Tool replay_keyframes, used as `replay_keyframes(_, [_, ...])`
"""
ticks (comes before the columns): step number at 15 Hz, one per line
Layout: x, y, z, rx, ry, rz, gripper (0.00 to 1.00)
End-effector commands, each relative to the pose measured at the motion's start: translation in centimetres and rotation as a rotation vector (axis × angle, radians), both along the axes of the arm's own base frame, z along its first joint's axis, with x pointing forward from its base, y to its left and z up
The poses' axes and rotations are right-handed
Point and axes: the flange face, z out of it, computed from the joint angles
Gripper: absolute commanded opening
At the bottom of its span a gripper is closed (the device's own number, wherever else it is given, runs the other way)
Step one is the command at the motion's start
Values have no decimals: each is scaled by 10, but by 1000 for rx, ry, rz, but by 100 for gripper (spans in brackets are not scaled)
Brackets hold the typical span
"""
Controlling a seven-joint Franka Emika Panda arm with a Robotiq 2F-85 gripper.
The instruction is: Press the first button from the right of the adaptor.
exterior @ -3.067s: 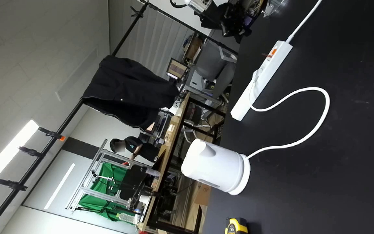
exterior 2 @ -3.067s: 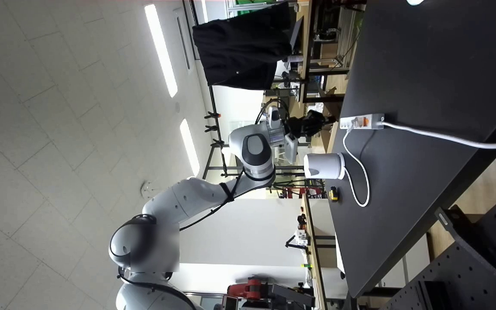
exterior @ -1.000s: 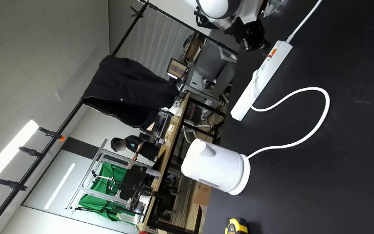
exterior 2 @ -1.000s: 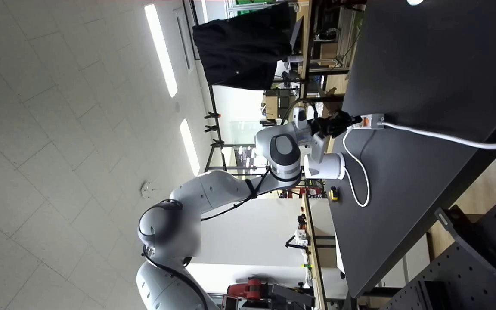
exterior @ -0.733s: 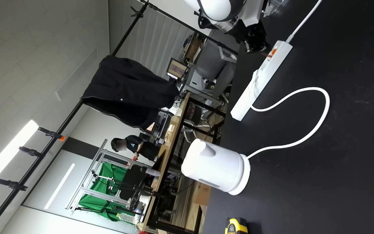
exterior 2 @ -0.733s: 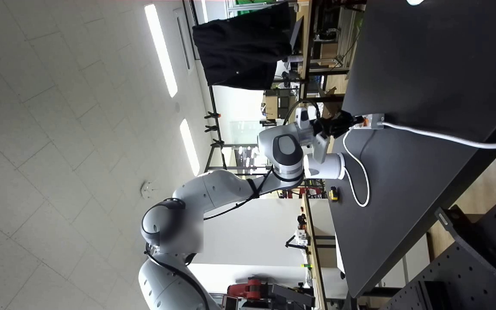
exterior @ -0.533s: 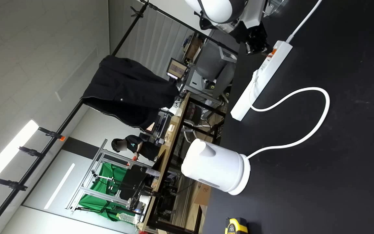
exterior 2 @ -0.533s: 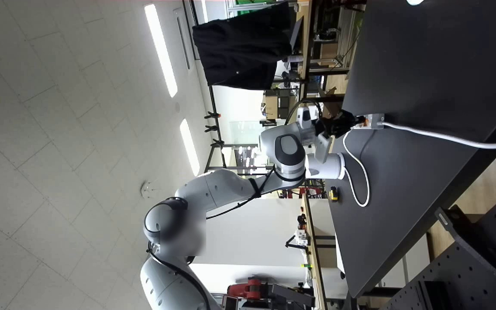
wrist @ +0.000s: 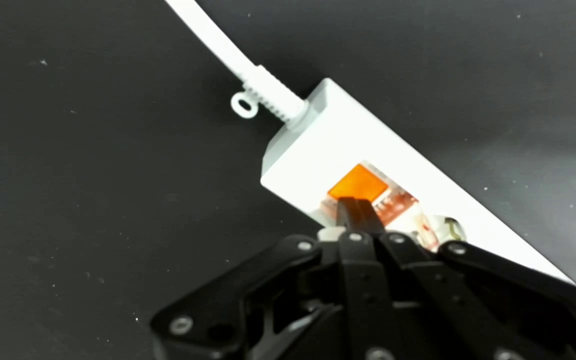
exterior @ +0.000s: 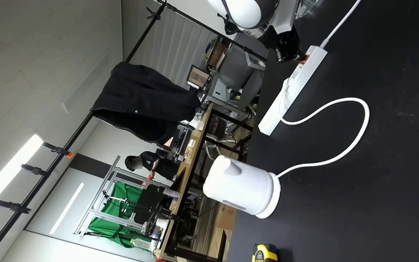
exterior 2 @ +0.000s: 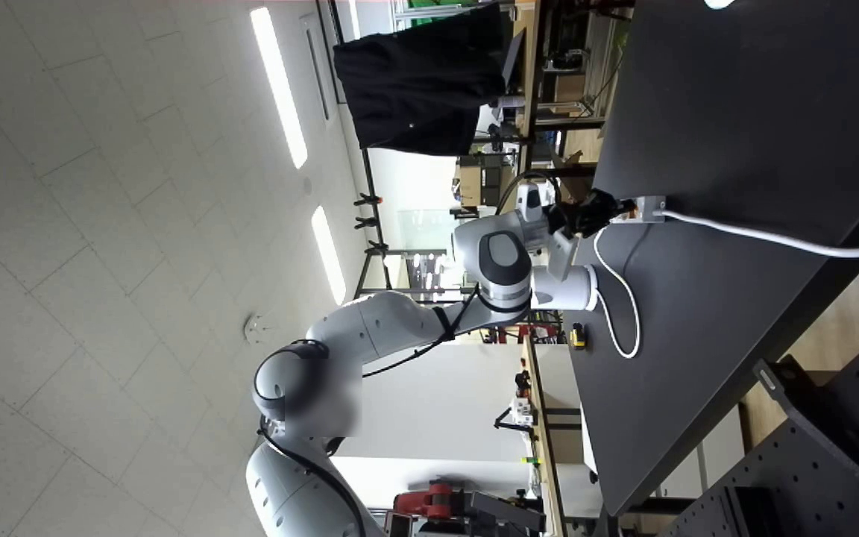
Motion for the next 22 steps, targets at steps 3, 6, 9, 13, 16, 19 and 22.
replay_keyframes(3, [4, -3, -9, 6, 4, -6, 0])
replay_keyframes(6, [3, -4, -16, -1, 14, -10, 0])
replay_keyframes(9, [1, -7, -22, -8, 22, -14, 0])
replay_keyframes(13, [-2, -9, -27, -15, 32, -21, 0])
replay_keyframes(16, [-4, -6, -35, 15, 104, -31, 0])
replay_keyframes(19, [-1, -6, -37, 27, 148, -38, 0])
replay_keyframes(22, [3, -7, -36, 32, 169, -46, 0])
